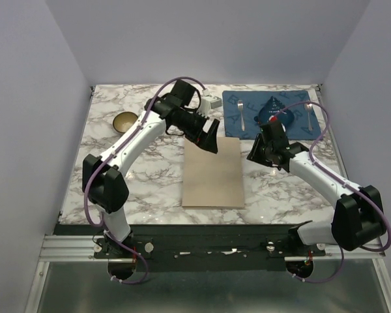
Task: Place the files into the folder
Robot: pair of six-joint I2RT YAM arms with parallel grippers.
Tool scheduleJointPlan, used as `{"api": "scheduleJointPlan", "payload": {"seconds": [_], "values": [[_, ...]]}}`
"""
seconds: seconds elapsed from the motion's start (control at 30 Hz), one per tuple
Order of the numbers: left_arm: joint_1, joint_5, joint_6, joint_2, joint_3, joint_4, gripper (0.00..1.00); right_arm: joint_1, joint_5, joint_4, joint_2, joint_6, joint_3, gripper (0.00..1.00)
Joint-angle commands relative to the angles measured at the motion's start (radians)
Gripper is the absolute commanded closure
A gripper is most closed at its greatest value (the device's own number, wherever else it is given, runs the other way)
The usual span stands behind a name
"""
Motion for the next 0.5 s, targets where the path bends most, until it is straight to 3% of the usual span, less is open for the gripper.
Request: {"api": "scheduleJointPlan", "payload": {"seconds": [0.0, 0.17, 0.47], "values": [[0.063, -0.1, 0.062, -0.128, -0.052, -0.009, 0.01, -0.005, 0.071, -0.036, 0.045, -0.037, 0.017, 0.57], [0.138, -0.223, 0.093, -0.199, -0.184, 0.031, 0.01, -0.005, 0.059, -0.016, 0.105, -0.04, 0.017, 0.57], [0.29, -0.219, 0.131, -0.279, -0.359, 0.068, 0.01, -0.002, -0.024, 0.071, 0.275, -0.015, 0.034, 0.57]]}}
